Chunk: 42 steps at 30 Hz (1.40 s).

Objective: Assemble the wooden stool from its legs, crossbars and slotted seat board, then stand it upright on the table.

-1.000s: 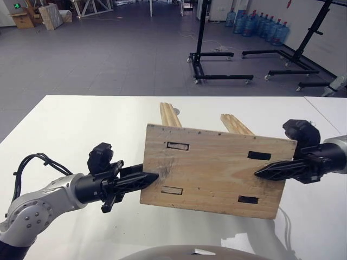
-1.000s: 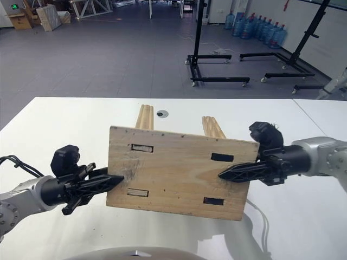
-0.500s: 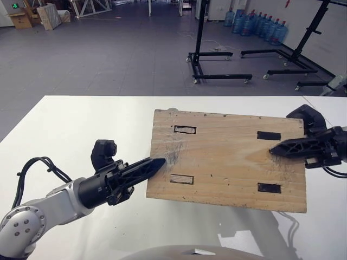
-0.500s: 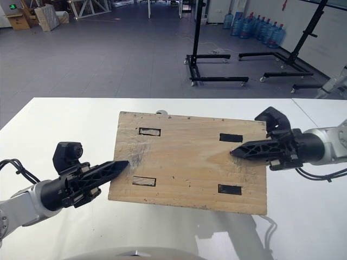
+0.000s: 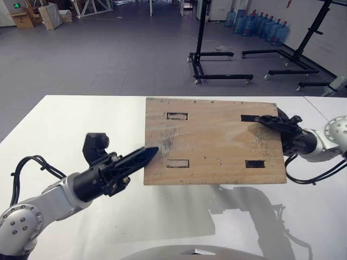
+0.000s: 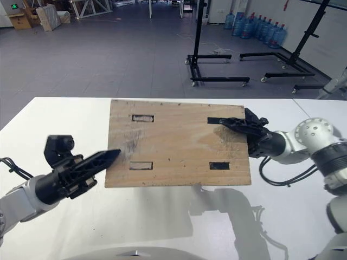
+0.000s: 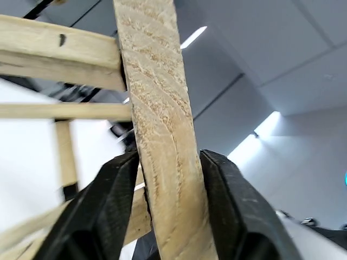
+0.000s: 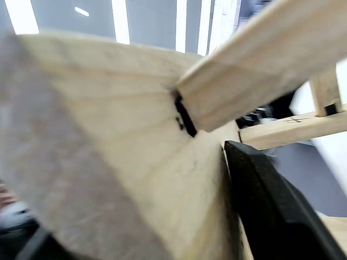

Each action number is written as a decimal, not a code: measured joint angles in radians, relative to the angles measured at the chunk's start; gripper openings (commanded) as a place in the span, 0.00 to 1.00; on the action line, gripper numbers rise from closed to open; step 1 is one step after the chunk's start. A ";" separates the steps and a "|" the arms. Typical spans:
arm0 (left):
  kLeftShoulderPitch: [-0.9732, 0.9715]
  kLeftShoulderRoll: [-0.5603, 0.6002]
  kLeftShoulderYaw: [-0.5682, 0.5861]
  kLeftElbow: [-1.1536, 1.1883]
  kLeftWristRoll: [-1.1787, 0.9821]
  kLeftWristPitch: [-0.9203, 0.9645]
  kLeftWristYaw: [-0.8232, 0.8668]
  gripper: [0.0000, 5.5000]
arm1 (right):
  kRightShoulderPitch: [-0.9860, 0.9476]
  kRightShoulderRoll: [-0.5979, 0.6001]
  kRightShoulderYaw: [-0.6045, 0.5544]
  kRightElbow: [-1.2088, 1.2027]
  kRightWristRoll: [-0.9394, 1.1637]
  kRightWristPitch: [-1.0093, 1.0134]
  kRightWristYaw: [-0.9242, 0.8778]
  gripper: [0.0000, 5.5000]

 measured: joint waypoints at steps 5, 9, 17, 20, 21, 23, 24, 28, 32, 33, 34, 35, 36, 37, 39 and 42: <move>-0.050 -0.060 0.039 0.025 -0.011 0.022 0.000 0.57 | 0.022 0.054 -0.050 0.026 0.019 0.055 -0.041 0.73; -0.040 -0.069 0.050 0.021 -0.012 0.034 0.025 0.67 | 0.024 0.078 -0.107 0.043 0.019 0.054 -0.084 0.86; 0.100 -0.029 0.059 0.065 0.008 0.138 0.039 0.71 | 0.057 0.092 -0.230 0.041 0.020 0.051 -0.250 0.94; 0.128 -0.031 0.059 0.102 0.079 0.163 0.019 0.71 | 0.161 0.117 -0.322 0.004 0.025 0.000 -0.369 0.94; 0.128 -0.035 0.058 0.119 0.102 0.168 0.016 0.71 | 0.220 0.137 -0.366 -0.018 0.033 -0.029 -0.423 0.94; 0.125 -0.050 0.057 0.144 0.132 0.171 -0.007 0.71 | 0.335 0.172 -0.466 -0.061 0.035 -0.093 -0.541 0.94; 0.122 -0.060 0.057 0.151 0.147 0.172 -0.013 0.71 | 0.377 0.185 -0.513 -0.074 0.035 -0.110 -0.589 0.94; 0.117 -0.087 0.059 0.161 0.190 0.172 -0.025 0.71 | 0.507 0.233 -0.682 -0.131 0.054 -0.143 -0.710 0.94; 0.115 -0.157 0.098 0.188 0.336 0.097 -0.085 0.71 | 0.651 0.292 -0.857 -0.253 0.048 -0.186 -0.755 0.94; 0.115 -0.178 0.108 0.196 0.374 0.070 -0.092 0.71 | 0.655 0.314 -0.888 -0.274 0.045 -0.197 -0.762 0.94; 0.117 -0.224 0.110 0.200 0.420 0.037 -0.095 0.71 | 0.650 0.357 -0.932 -0.316 0.043 -0.226 -0.774 0.94; 0.118 -0.244 0.109 0.198 0.444 0.022 -0.097 0.71 | 0.646 0.384 -0.950 -0.339 0.041 -0.238 -0.785 0.94; 0.119 -0.261 0.104 0.197 0.468 0.012 -0.104 0.71 | 0.646 0.407 -0.970 -0.368 0.041 -0.251 -0.798 0.94; 0.120 -0.276 0.100 0.197 0.488 0.005 -0.115 0.71 | 0.647 0.423 -0.993 -0.395 0.041 -0.260 -0.812 0.94; 0.120 -0.286 0.096 0.196 0.513 0.003 -0.132 0.71 | 0.664 0.431 -1.025 -0.425 0.037 -0.272 -0.838 0.94; 0.120 -0.295 0.099 0.194 0.531 0.001 -0.141 0.71 | 0.800 0.397 -1.078 -0.506 0.039 -0.272 -0.839 0.94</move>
